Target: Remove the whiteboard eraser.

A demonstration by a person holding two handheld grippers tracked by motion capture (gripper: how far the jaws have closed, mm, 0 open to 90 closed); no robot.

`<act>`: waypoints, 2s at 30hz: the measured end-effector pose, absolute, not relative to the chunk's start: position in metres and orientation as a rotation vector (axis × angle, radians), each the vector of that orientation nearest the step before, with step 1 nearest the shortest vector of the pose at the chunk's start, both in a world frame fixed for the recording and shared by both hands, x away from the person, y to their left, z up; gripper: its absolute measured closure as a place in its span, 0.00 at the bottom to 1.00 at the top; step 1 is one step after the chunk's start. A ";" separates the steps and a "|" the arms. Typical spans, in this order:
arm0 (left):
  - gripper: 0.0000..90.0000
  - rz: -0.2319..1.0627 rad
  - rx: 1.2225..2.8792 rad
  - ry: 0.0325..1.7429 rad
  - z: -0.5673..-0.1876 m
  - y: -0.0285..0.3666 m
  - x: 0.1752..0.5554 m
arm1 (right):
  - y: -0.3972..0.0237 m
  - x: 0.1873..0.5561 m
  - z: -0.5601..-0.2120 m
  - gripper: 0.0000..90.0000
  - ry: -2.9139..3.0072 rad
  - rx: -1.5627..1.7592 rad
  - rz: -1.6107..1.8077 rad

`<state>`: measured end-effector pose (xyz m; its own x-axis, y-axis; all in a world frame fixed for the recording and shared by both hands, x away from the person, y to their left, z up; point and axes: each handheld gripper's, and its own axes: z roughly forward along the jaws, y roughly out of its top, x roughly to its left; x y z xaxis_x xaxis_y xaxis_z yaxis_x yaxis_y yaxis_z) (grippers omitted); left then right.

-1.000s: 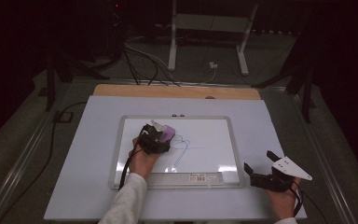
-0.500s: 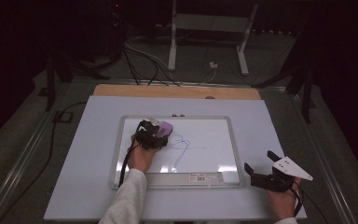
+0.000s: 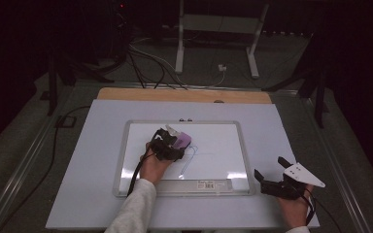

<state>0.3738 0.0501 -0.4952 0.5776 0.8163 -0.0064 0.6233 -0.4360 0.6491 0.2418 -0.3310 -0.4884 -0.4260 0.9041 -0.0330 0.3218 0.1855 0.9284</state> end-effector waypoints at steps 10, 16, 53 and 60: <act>0.47 0.486 2.143 1.293 -0.495 0.053 0.390 | -0.332 0.242 -0.488 0.00 1.854 1.155 1.232; 0.47 0.412 2.225 1.153 -0.493 0.034 0.375 | -0.331 0.242 -0.489 0.00 1.860 1.148 1.230; 0.47 0.465 2.257 1.205 -0.490 0.039 0.389 | -0.333 0.242 -0.488 0.00 1.851 1.156 1.234; 0.47 0.377 2.358 0.939 -0.488 0.013 0.367 | -0.331 0.242 -0.488 0.00 1.854 1.150 1.232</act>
<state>0.3668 0.0125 -0.4885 0.7141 0.6983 0.0494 0.5382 -0.5928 0.5991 0.2415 -0.3315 -0.4882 -0.4244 0.9049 -0.0327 0.3207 0.1840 0.9291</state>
